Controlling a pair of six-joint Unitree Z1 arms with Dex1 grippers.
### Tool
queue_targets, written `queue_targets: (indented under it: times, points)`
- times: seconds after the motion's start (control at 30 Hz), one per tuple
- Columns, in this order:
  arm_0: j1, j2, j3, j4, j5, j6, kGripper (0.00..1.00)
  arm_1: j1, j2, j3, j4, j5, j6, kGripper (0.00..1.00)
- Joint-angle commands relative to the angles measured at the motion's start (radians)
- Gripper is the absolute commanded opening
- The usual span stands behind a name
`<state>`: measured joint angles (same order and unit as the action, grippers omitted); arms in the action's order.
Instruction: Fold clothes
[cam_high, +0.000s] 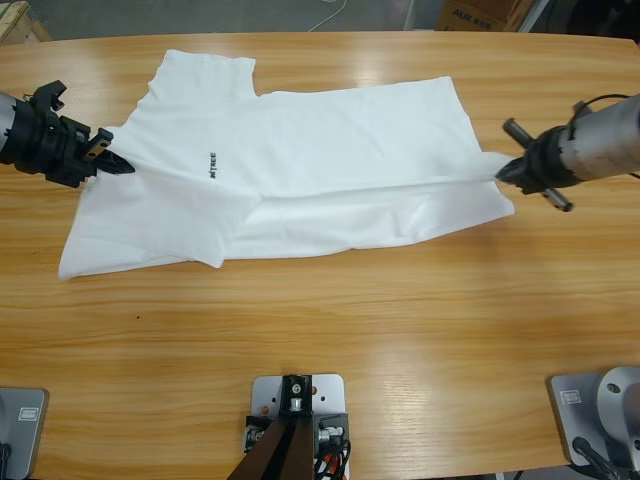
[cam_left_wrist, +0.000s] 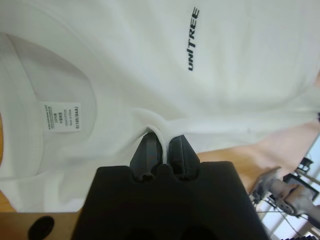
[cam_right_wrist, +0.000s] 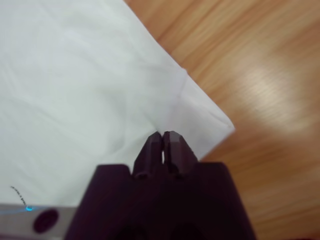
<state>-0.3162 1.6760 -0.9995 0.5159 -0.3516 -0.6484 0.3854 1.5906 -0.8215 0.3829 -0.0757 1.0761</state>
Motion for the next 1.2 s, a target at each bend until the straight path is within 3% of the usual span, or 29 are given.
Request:
queue_targets:
  times: [0.03, 0.33, 0.37, 0.4, 0.43, 0.47, 0.5, 0.53, 0.63, 0.8, 0.9, 0.93, 1.0, 1.07, 1.2]
  points:
    - [0.003, 0.068, 0.001, -0.008, -0.018, 0.019, 0.000, 0.018, -0.026, -0.064, -0.008, -0.008, -0.026, 0.000]
    - [0.022, 0.099, -0.006, -0.008, -0.018, 0.018, 0.000, 0.003, 0.144, -0.165, -0.068, 0.001, -0.043, 0.028]
    - [0.027, 0.104, -0.009, -0.008, -0.018, 0.018, 0.000, 0.002, 0.143, -0.165, -0.070, -0.004, -0.049, 0.302]
    - [0.032, 0.108, -0.013, -0.008, -0.018, 0.018, 0.000, 0.001, 0.139, -0.165, -0.070, -0.008, -0.065, 0.696]
    - [0.035, 0.115, -0.019, -0.008, -0.018, 0.018, 0.000, 0.001, 0.128, -0.164, -0.068, -0.016, -0.103, 0.929]
    - [0.035, 0.131, -0.027, -0.008, -0.018, 0.018, 0.397, 0.001, 0.115, -0.161, -0.060, -0.020, -0.108, 0.991]
    - [0.035, 0.145, -0.033, -0.005, -0.018, 0.017, 0.797, 0.001, 0.092, -0.154, -0.032, -0.035, -0.108, 1.000]
    - [0.036, 0.148, -0.032, -0.002, -0.018, 0.016, 0.902, 0.001, 0.073, -0.144, 0.001, -0.051, -0.099, 1.000]
    - [0.039, 0.146, -0.020, 0.015, -0.018, 0.017, 0.993, 0.001, 0.018, -0.132, 0.092, -0.087, -0.056, 1.000]
    - [0.013, -0.003, 0.017, 0.090, 0.081, 0.022, 0.970, 0.001, -0.088, -0.038, 0.136, -0.093, 0.004, 0.978]
    - [-0.039, -0.111, 0.068, 0.103, 0.132, 0.016, 0.810, 0.001, -0.093, 0.019, 0.137, -0.064, 0.051, 0.861]
    - [-0.070, -0.141, 0.087, 0.104, 0.134, 0.013, 0.723, 0.001, -0.086, 0.034, 0.137, -0.056, 0.072, 0.849]
    - [-0.158, -0.172, 0.121, 0.105, 0.134, -0.011, 0.645, 0.001, -0.064, 0.056, 0.134, -0.045, 0.101, 0.780]
    - [-0.224, -0.155, 0.155, 0.100, 0.137, -0.046, 0.642, -0.002, -0.039, 0.078, 0.106, -0.036, 0.115, 0.732]
    - [-0.238, -0.108, 0.187, 0.076, 0.158, -0.053, 0.642, -0.020, -0.008, 0.109, 0.036, 0.010, 0.150, 0.720]
